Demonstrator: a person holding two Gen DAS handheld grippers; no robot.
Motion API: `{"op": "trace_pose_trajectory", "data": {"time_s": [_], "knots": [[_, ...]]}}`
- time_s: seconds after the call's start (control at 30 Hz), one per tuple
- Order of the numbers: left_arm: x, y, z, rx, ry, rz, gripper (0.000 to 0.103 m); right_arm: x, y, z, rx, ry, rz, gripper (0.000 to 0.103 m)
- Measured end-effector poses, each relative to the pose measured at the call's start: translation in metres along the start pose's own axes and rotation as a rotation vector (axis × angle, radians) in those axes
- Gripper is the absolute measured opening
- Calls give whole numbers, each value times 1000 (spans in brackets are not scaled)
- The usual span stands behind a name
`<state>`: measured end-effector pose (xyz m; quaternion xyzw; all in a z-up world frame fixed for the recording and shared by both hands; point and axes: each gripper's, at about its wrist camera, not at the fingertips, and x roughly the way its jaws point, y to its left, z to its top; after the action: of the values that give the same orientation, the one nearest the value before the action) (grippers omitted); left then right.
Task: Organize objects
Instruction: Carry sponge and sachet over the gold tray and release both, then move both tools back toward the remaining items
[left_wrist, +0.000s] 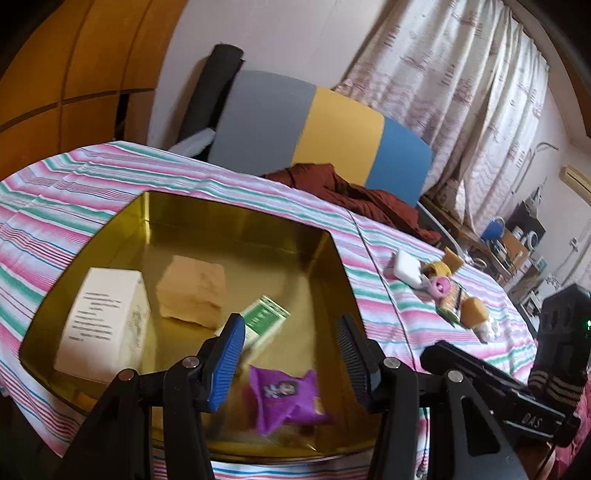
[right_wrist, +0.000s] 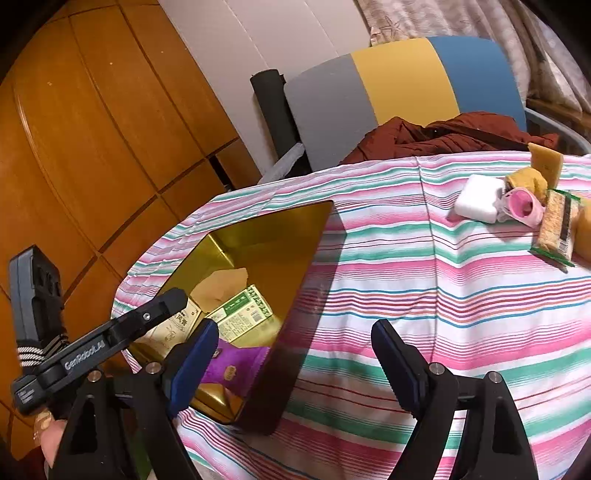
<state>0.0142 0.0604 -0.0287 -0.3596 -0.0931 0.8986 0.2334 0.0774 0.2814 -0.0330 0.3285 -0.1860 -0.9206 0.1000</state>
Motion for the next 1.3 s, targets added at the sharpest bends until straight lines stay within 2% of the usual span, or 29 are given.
{"op": "trace_pose_trajectory", "data": {"time_s": [0.33,0.77,1.13,1.3], "knots": [[7,-34,-11,54,60,-88,54,-13,-29,6,10,-13,-67,86],[20,-87,-23,150,135,-169,58,-32,-91,9,58,-19,-186,86],[36,-127,-39,220,222,-226,58,-73,-187,13,134,-37,-384,86],[41,-140,-45,239,252,-236,58,-95,-223,41,149,-112,-458,87]]}}
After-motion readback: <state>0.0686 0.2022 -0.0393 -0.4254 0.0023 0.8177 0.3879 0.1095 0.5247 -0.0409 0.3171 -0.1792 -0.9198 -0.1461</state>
